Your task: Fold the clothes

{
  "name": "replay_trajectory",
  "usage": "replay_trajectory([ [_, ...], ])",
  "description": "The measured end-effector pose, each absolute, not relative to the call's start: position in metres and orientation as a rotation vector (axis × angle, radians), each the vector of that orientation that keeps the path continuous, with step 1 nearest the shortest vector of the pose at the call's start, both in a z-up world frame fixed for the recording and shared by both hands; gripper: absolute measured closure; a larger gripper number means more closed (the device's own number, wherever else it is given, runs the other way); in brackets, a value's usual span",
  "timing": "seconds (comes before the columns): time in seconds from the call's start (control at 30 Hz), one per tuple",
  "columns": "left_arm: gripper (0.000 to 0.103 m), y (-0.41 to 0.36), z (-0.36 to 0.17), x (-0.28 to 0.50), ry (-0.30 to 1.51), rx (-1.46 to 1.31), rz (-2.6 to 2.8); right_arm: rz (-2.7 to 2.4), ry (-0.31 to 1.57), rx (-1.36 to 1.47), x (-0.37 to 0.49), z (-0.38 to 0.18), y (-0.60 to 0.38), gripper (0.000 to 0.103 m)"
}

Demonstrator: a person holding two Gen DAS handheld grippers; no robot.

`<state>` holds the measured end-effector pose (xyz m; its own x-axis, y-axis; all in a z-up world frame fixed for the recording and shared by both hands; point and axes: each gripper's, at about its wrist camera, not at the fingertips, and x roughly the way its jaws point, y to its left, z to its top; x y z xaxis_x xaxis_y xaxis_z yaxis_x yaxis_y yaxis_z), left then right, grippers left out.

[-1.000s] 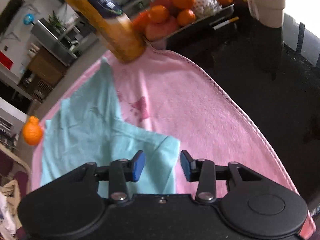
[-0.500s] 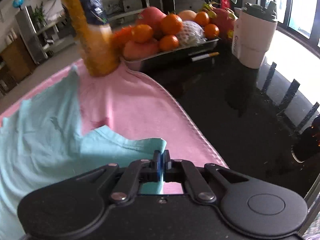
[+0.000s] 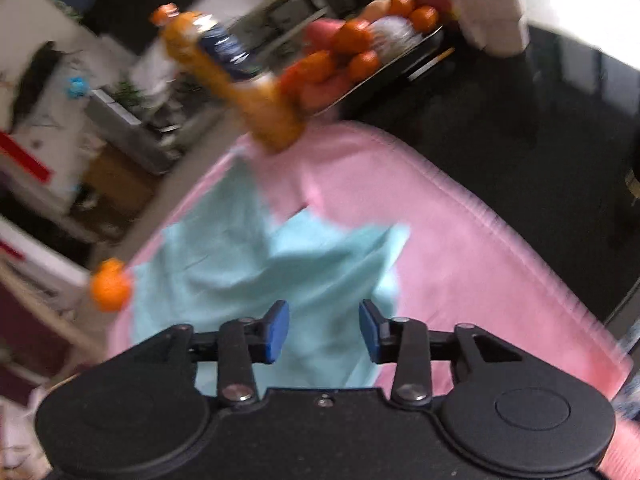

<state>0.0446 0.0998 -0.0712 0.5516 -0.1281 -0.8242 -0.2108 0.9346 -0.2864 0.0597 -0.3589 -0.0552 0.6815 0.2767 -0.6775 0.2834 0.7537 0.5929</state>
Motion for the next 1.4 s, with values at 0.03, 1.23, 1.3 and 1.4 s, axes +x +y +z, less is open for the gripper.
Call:
replay_trajectory([
  [0.03,0.069,0.099,-0.074,0.043,1.002,-0.394,0.045,0.036,0.862,0.745,0.056,-0.058,-0.351,0.064],
  [1.23,0.096,0.055,-0.083,0.018,1.040,-0.462,-0.079,0.294,1.044,0.516,0.038,-0.086,-0.259,0.098],
  [1.3,0.093,0.053,-0.089,0.024,1.061,-0.439,-0.066,0.273,1.089,0.451,0.042,-0.095,-0.250,0.098],
  [1.4,0.086,0.051,-0.086,0.024,1.069,-0.393,-0.070,0.274,1.134,0.367,0.047,-0.101,-0.238,0.091],
])
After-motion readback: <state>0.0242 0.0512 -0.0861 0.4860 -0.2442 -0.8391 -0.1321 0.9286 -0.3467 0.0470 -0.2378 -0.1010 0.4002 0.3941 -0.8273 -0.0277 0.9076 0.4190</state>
